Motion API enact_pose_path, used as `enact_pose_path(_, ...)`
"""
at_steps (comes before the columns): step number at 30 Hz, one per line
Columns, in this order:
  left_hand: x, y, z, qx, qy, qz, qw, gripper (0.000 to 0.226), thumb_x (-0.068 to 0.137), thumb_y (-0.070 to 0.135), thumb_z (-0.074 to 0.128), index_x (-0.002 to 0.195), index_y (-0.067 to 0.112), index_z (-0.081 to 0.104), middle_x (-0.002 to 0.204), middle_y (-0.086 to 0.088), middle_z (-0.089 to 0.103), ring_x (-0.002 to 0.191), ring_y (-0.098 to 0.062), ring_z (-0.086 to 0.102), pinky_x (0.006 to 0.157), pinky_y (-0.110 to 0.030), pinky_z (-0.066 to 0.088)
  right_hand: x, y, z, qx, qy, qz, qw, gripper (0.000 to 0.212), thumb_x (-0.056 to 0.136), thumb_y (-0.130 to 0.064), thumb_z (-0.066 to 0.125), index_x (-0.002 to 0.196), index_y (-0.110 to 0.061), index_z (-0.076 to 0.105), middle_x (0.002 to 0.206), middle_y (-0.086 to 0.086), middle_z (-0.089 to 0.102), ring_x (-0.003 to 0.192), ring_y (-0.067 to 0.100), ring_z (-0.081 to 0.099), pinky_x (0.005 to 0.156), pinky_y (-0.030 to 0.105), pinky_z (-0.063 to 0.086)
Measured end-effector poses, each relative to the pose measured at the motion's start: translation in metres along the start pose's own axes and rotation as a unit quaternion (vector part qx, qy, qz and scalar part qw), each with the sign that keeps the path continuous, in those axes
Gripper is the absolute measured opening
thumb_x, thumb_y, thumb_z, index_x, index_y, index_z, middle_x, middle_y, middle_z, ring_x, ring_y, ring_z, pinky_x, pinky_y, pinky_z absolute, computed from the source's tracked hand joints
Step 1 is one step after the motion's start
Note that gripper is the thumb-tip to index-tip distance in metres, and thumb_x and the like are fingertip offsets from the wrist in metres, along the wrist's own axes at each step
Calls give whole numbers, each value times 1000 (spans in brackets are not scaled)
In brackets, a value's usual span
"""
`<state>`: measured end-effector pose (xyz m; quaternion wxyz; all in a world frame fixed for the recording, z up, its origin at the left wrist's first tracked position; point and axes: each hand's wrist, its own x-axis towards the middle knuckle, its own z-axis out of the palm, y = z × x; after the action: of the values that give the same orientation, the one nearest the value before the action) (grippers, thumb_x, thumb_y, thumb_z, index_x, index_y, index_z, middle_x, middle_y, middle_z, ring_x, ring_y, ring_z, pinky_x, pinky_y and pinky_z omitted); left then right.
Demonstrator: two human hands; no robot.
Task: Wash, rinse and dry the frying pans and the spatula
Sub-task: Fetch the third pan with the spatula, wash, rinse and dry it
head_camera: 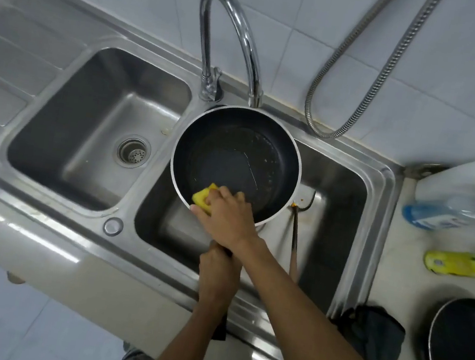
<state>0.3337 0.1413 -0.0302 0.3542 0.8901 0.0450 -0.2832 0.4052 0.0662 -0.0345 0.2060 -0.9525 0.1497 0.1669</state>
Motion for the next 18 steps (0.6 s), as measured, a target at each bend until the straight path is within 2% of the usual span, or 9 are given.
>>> enact_pose_path(2, 3, -2, 3, -5, -10, 2, 1000, 10, 96, 11, 60, 101, 2, 62, 84, -5, 66, 60, -7, 53, 51, -8, 40, -4, 6, -5, 76, -23, 2, 997, 48, 92, -54, 62, 117, -13, 58, 125, 11, 52, 111, 42, 52, 97, 53, 47)
enact_pose_path(5, 5, -1, 4, -14, -8, -15, 1000, 24, 99, 23, 58, 100, 0, 62, 86, -4, 65, 57, -4, 49, 44, -10, 38, -18, 22, -10, 202, -17, -14, 979, 33, 89, -43, 71, 107, -18, 56, 117, 5, 49, 105, 30, 55, 93, 42, 47)
enact_pose_path(7, 5, 0, 5, -27, 1, -26, 999, 35, 99, 33, 59, 100, -1, 62, 90, -11, 67, 63, -14, 58, 48, -14, 37, -31, 33, -18, 284, 47, 19, 957, 26, 89, -41, 70, 101, -22, 55, 112, -1, 51, 98, 18, 56, 85, 33, 47)
enact_pose_path(9, 4, 1, 5, -37, 15, -35, 999, 44, 98, 42, 59, 99, -2, 62, 93, -18, 69, 76, -31, 64, 62, -28, 42, -47, 48, -26, 413, 124, 91, 898, 21, 92, -37, 67, 98, -23, 53, 100, -4, 56, 83, 8, 56, 74, 27, 45)
enact_pose_path(10, 4, 1, 6, -38, 21, -38, 998, 46, 97, 43, 60, 98, -2, 62, 94, -21, 70, 80, -36, 65, 64, -30, 41, -55, 60, -26, 491, 150, 124, 849, 19, 94, -34, 66, 100, -22, 52, 95, -4, 58, 76, 7, 56, 69, 26, 44)
enact_pose_path(11, 4, 2, 6, -35, 25, -36, 998, 46, 97, 42, 60, 97, -4, 62, 94, -24, 70, 83, -39, 65, 65, -31, 40, -63, 72, -25, 560, 167, 151, 798, 20, 95, -33, 66, 106, -24, 53, 95, -3, 60, 75, 8, 58, 68, 28, 45)
enact_pose_path(13, 3, 3, 6, -23, 30, -28, 999, 46, 98, 39, 61, 96, -6, 61, 96, -27, 69, 89, -43, 66, 65, -31, 37, -78, 98, -17, 643, 183, 194, 718, 32, 92, -41, 65, 122, -37, 54, 115, 0, 64, 90, 18, 65, 71, 38, 50)
enact_pose_path(15, 1, 6, 5, -25, 31, -31, 999, 45, 98, 38, 62, 97, -7, 60, 96, -27, 69, 88, -42, 66, 65, -29, 36, -91, 115, -4, 694, 164, 232, 661, 35, 94, -43, 61, 128, -43, 54, 119, 5, 65, 86, 24, 65, 62, 37, 48)
enact_pose_path(18, 0, 9, 3, -27, 31, -42, 998, 43, 98, 37, 62, 98, -6, 59, 84, -18, 62, 63, -22, 54, 59, -22, 33, -97, 115, 13, 719, 89, 323, 608, 18, 104, -34, 49, 117, -24, 57, 96, 15, 61, 66, 24, 59, 55, 30, 46)
